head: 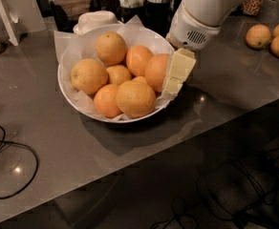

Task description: Pick orange from white bowl

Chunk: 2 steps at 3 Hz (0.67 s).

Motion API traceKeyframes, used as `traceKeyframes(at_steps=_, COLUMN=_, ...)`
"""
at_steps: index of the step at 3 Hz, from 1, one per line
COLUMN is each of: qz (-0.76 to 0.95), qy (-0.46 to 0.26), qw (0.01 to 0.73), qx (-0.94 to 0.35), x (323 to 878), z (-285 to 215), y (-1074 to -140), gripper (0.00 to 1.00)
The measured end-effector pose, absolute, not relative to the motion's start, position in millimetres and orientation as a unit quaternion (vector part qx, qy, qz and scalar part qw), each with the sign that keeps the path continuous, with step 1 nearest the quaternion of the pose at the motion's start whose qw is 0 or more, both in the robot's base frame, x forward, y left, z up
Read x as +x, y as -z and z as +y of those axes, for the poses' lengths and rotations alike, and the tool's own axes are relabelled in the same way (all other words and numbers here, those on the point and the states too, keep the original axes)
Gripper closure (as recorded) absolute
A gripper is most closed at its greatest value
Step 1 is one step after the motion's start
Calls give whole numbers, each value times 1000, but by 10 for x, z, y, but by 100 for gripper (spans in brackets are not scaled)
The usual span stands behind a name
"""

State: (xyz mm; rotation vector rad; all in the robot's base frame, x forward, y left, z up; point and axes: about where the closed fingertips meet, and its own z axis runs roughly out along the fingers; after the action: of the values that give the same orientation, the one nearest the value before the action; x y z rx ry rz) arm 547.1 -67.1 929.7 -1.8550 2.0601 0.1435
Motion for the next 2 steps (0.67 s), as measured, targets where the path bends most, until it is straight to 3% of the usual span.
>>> traceKeyframes(at_steps=2, qz=710, qy=-67, qw=178, qx=-679, x=5564, z=-486, y=-9139, gripper=7)
